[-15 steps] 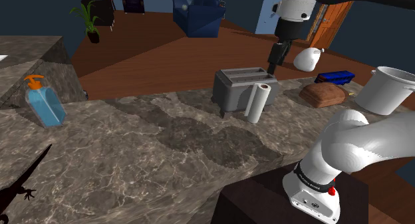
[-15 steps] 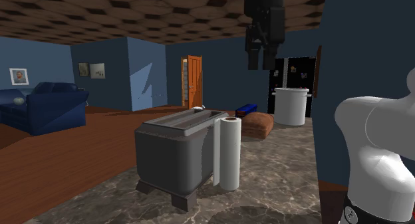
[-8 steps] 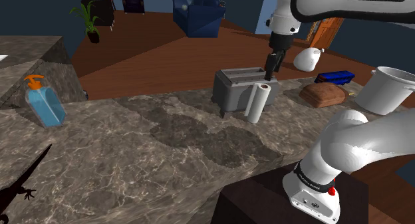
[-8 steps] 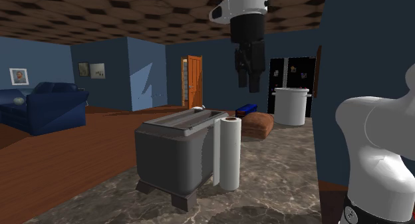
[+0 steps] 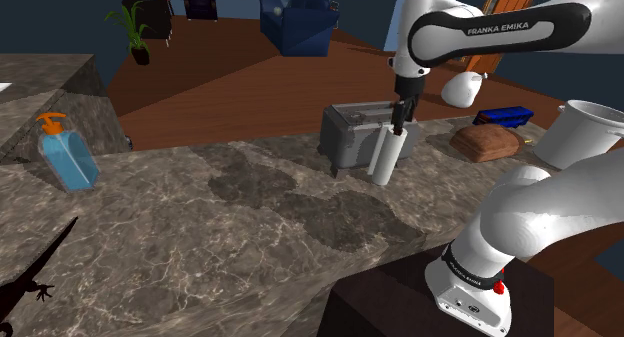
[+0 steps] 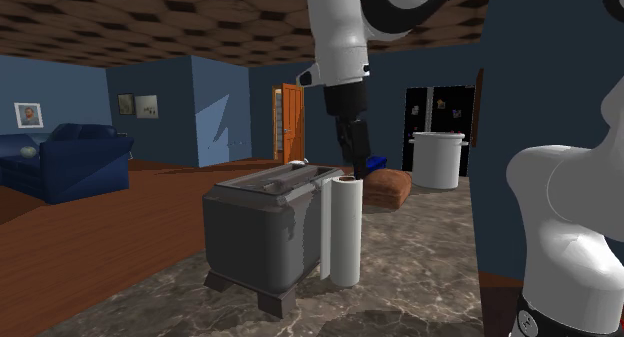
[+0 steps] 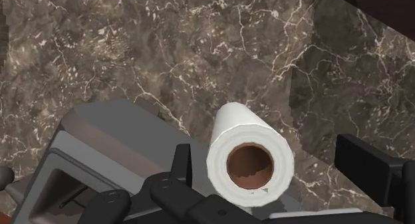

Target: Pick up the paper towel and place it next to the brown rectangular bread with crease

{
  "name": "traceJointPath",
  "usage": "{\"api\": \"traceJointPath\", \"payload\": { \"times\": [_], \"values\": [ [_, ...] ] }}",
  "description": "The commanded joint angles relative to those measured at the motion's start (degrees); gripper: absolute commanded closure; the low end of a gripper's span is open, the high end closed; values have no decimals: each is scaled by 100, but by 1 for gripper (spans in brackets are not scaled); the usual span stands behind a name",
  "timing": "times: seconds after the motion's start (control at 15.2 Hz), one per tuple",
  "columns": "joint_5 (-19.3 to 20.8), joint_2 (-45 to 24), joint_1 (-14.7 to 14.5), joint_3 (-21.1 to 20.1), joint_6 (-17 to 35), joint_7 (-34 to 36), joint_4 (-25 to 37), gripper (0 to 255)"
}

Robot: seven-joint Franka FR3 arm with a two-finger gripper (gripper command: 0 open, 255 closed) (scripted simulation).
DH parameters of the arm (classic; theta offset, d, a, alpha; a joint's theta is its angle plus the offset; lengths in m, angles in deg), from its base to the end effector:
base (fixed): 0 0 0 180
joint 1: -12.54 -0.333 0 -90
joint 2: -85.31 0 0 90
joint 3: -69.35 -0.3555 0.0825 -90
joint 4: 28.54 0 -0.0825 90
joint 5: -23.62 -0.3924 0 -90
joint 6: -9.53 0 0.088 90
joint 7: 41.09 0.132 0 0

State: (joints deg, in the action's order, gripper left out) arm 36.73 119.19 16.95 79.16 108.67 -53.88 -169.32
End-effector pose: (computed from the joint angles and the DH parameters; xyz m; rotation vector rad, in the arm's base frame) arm 0.3238 -0.1151 0.4937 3.0356 0.0953 -0.2490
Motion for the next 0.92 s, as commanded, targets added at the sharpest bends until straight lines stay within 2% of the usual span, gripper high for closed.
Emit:
{"api": "traceJointPath", "payload": {
  "times": [0.0,0.4,0.86],
  "values": [
    [60,-65,29,55,169,-29,-120,0],
    [141,-82,71,134,599,-12,-528,0],
    [141,-83,71,134,598,-11,-527,0]
  ]
}}
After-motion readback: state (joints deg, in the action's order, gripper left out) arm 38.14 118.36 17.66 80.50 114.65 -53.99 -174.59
